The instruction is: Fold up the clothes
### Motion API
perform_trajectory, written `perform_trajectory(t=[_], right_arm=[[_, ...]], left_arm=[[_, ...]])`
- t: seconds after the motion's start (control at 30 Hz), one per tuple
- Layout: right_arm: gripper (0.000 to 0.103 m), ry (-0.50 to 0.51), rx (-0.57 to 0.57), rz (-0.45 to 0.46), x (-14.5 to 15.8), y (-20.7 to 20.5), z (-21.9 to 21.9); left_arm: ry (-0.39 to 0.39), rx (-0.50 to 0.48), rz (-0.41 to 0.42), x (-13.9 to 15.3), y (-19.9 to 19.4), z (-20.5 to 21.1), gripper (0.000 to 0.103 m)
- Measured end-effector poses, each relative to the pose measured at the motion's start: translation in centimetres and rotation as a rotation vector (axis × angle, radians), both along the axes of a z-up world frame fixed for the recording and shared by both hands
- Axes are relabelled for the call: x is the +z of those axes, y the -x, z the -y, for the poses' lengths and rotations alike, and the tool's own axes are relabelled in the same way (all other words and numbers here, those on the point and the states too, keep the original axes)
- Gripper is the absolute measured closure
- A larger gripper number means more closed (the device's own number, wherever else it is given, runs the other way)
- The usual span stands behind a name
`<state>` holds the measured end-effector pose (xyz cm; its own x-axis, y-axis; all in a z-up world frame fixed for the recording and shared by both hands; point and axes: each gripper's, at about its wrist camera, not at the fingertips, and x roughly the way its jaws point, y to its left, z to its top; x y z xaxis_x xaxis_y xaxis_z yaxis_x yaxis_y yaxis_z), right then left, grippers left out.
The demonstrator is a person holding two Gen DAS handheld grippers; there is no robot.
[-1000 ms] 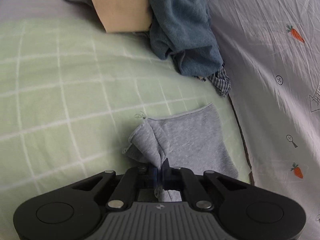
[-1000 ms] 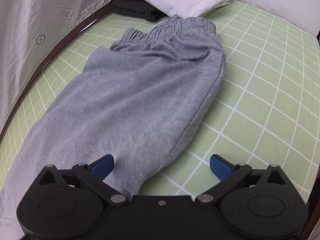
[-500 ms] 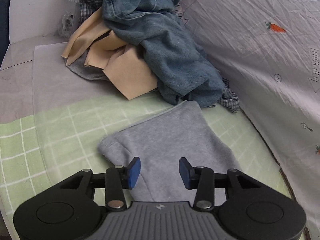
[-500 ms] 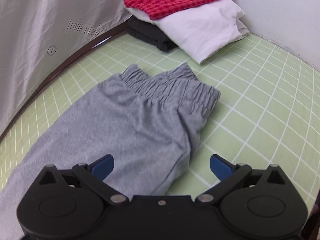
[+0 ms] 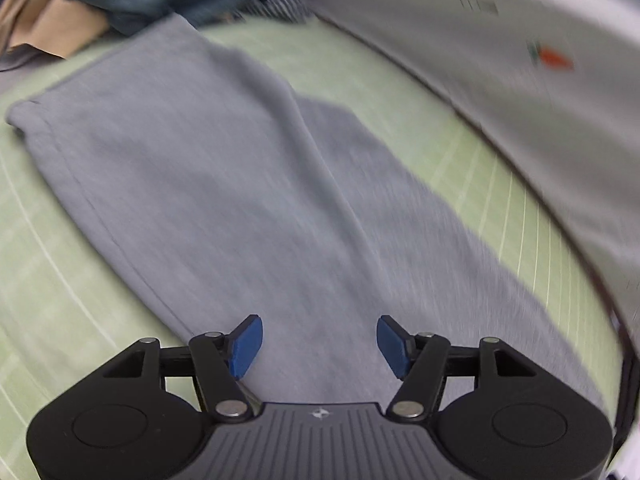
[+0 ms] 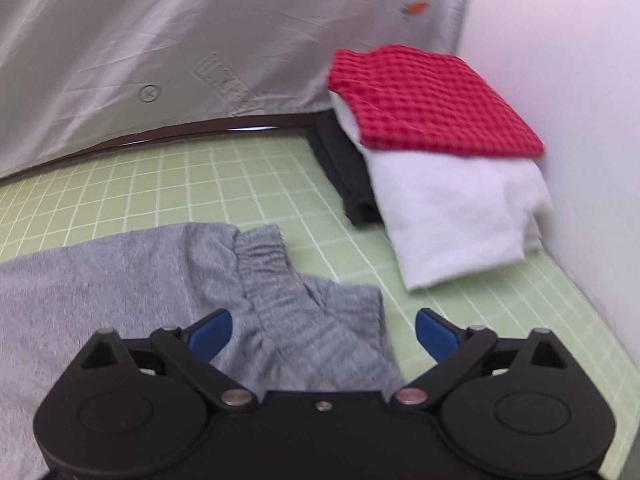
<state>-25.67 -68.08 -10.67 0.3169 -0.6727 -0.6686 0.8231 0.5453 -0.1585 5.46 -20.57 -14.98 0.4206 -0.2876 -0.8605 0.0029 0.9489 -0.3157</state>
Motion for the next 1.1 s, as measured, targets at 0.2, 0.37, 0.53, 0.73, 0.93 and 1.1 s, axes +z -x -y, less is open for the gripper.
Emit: perform_trajectory(t=[0.2,0.37,0.53,0.73,0.93,1.1], right_arm=[[0.049,-0.101,0.149,-0.008,-2.2,-2.2,3.0],[0.046,-0.146,0.173,0.019,-4.2,-1.8,4.0],[0.039,-0.167,0.177,0.049,-4.5,-1.9,4.0],[0.088,-0.085,0.227,0.070,-3.2,-0.9,2.8],[0.091,-0.015,0.127,0.164,1.6,2.7,1.4],[0.082,-0.004,0.089,0.063,1.0,3.9,0.4]], left_arm=[[-0.158,-0.065,0.063,-1.1,1.2,5.1,0.016],[-0.248,-0.118,0.065,-1.4,1.8,6.6,0.009],[-0.333,-0.178,0.046,-2.0,1.7,8.3,0.000],[-0.332,-0.177,0.049,-2.0,1.5,8.2,0.000],[-0.329,-0.186,0.068,-2.2,1.8,8.2,0.000],[-0.329,-0.180,0.080,-2.2,2.0,8.3,0.000]])
